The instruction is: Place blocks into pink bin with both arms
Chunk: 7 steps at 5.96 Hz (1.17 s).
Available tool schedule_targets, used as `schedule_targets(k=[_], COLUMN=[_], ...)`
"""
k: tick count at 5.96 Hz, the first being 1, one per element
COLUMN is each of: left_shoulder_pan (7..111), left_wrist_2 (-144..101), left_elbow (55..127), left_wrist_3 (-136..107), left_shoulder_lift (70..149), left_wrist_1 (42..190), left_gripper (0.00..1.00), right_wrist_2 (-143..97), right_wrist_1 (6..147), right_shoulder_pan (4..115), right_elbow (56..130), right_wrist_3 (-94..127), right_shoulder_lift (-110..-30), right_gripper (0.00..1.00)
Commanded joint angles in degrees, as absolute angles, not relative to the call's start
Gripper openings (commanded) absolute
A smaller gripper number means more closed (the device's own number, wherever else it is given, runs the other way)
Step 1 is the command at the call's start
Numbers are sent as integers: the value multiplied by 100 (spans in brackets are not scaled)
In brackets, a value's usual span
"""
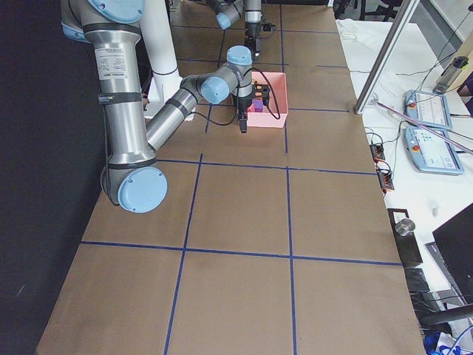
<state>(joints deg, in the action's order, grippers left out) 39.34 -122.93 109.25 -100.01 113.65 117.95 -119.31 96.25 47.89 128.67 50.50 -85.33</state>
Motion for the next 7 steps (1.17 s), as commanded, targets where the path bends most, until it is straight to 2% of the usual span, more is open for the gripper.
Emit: schedule_targets(k=[1, 3, 4, 5, 7], left_shoulder_pan=[4296, 4979, 5358, 5849, 6878], left_wrist_2=[-12331, -12348, -12366, -12645, -13164], left_elbow=[11631, 12040, 12024, 11936, 11385], left_wrist_3=[-8815, -6814, -5472, -3857, -1540], left_shoulder_lift=[10117, 8708, 8101, 7555, 6981], left_wrist_1=[11795, 11795, 11795, 11778, 11603], left_gripper=[100, 100, 100, 100, 100], right_wrist_2=[-12295, -12313, -12696, -13274, -13709], right_wrist_1=[9589, 9606, 9606, 9606, 9650], right_shoulder_pan=[5499, 6157, 6692, 7419, 8600], right_elbow=[12850, 12780, 12570, 12133, 11446], right_wrist_3=[3795, 2634, 1967, 968, -714], right_shoulder_lift=[-9216, -9771, -9965, -10115, -10475], right_gripper=[100, 100, 100, 100, 100])
